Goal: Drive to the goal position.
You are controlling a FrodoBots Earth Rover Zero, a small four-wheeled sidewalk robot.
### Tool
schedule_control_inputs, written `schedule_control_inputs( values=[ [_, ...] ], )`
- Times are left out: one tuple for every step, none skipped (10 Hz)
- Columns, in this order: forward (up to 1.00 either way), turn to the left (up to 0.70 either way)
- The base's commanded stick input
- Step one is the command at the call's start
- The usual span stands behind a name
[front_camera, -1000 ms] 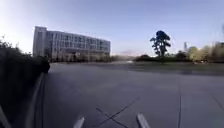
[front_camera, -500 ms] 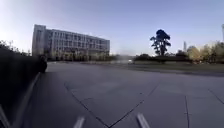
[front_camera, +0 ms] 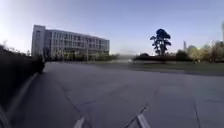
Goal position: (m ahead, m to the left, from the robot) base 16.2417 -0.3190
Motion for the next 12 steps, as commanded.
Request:
schedule_control_inputs(
  values=[
    [0.45,0.27],
    [0.45,0.27],
    [0.45,0.24],
    [0.45,0.02],
    [0.45,0.0],
    [0.45,0.0],
    [0.45,0.02],
    [0.45,0.03],
    [0.45,0.07],
    [0.45,0.19],
    [0.45,0.27],
    [0.45,0.27]
  ],
)
